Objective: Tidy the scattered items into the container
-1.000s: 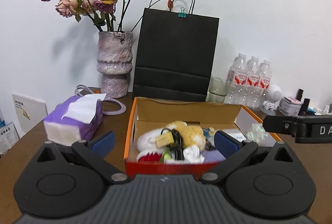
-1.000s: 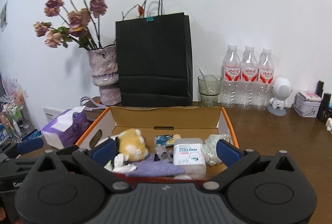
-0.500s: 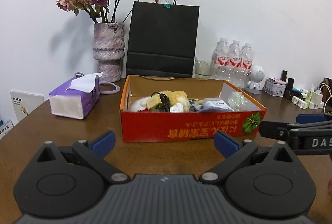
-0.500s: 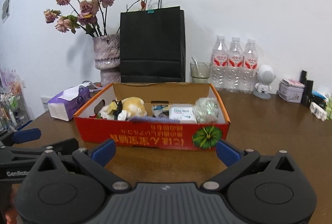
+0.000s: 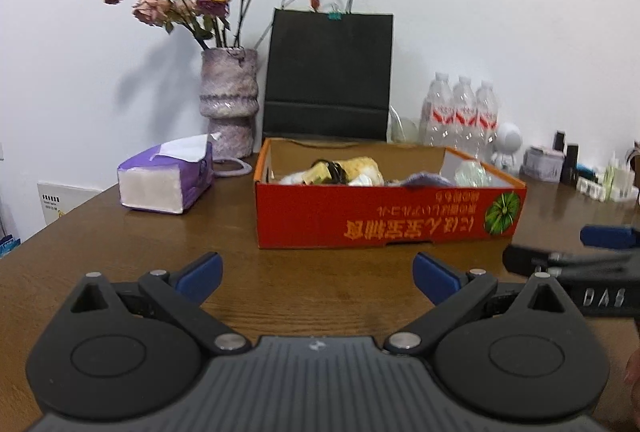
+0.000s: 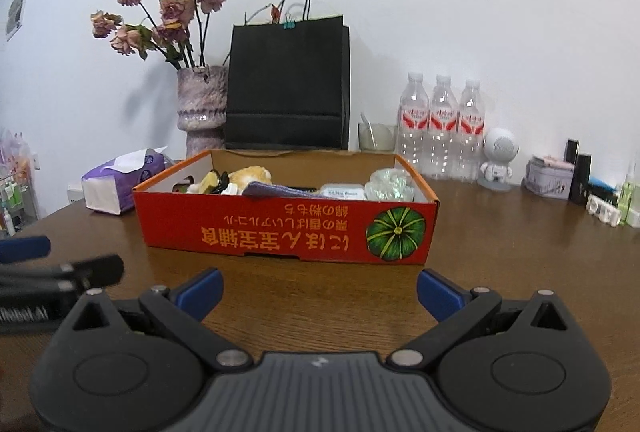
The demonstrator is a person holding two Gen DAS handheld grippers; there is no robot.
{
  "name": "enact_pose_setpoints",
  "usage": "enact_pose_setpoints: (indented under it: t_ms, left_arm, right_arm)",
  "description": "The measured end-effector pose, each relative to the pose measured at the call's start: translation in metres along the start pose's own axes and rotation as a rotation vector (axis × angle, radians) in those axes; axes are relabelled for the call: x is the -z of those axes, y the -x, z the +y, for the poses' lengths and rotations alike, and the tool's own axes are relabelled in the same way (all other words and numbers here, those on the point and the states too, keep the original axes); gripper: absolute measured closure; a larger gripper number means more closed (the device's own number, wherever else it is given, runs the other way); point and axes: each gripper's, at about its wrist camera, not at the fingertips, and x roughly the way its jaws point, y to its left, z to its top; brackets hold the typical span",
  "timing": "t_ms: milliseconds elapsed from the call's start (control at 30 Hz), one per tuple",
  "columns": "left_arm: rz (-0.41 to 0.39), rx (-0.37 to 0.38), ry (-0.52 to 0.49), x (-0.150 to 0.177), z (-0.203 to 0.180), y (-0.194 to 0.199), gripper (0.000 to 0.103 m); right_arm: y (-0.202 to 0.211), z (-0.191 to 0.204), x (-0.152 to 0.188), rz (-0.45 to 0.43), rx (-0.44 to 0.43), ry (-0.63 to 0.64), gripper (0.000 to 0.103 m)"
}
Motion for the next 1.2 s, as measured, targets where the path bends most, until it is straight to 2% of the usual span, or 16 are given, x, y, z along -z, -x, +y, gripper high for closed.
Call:
enact_pose_setpoints:
  t_ms: [667, 1200]
  left_arm:
    - [-0.058, 0.000, -0.060, 0.002, -0.011, 0.009, 0.000]
    - [-0.056, -0.004, -0.058, 0.000, -0.010, 0.008, 0.000]
  right_arm:
    - [0.000, -0.001, 0.002, -0.020, 0.023, -0.018, 0.000]
    - [0.000, 0.000, 0.002, -0.020, 0.025, -0.018, 0.000]
